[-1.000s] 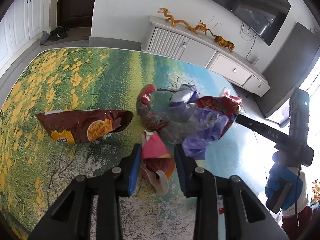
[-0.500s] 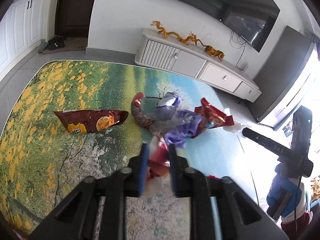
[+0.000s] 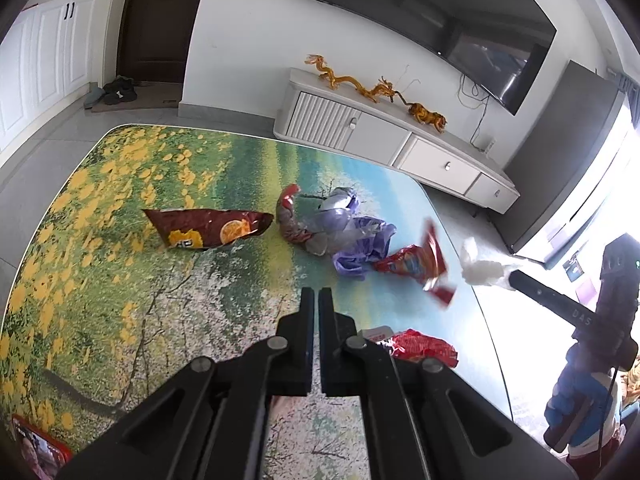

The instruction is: Collect trash

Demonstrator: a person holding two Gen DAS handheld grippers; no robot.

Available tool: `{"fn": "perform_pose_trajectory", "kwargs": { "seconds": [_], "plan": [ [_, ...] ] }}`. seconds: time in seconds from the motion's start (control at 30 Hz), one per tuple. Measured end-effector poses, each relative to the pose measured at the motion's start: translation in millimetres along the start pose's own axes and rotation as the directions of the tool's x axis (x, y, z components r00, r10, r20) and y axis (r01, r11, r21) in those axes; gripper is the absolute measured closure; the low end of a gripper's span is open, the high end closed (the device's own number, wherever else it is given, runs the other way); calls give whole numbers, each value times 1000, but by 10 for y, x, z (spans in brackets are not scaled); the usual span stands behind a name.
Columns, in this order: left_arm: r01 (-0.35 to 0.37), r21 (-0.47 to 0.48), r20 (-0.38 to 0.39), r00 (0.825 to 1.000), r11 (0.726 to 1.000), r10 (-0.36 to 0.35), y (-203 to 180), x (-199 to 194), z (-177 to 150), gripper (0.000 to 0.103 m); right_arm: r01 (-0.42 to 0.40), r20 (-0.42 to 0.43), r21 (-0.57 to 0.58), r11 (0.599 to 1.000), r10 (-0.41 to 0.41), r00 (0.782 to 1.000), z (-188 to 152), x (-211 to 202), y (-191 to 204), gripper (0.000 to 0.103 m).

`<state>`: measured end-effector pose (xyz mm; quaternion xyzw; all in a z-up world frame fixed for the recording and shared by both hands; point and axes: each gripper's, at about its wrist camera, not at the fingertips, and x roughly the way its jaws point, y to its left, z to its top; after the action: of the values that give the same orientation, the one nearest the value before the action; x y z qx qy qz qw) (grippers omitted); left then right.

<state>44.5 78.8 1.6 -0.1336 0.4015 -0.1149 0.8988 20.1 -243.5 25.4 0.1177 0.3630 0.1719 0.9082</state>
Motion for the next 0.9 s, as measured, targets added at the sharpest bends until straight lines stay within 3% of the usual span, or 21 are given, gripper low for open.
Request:
{"fn": "perform_pose_trajectory", "kwargs": {
  "seconds": [0.17,0.27,0.3,0.33,0.4,0.57,0.63,0.8,0.9],
  "plan": [
    [-4,-36,16,1000,999,4,140,-69,29,101,-15,13,2,1000,15,1000,-25,-103,20,100],
    [3,-45,-3,1000,999,-4,197,-62,-5,96,-24,20,0,1000,24,1000,-45,-152,41,100],
    [-9,-40,-10,1000,999,8,204,-51,-34,84,-27,22,-1,1000,27,999,-50,-166,50,100],
    [-22,-41,-16,1000,999,21,215,-37,-68,62,-30,23,-2,1000,30,999,-61,-177,52,100],
    [-41,-49,-16,999,998,40,238,-16,-129,46,-35,24,-4,999,35,999,-75,-191,74,100],
    [-98,33,-55,993,995,100,171,115,-315,43,-43,18,-4,999,44,999,-105,-200,77,100],
    [-132,59,-66,989,990,135,157,188,-392,37,-46,16,-1,999,46,999,-123,-201,79,100],
    [-151,54,-102,982,987,156,217,352,-530,35,-45,11,3,999,45,999,-156,-205,80,100],
    [-166,68,-76,982,984,171,200,363,-588,36,-40,11,6,999,40,999,-171,-212,74,100]
  ]
}}
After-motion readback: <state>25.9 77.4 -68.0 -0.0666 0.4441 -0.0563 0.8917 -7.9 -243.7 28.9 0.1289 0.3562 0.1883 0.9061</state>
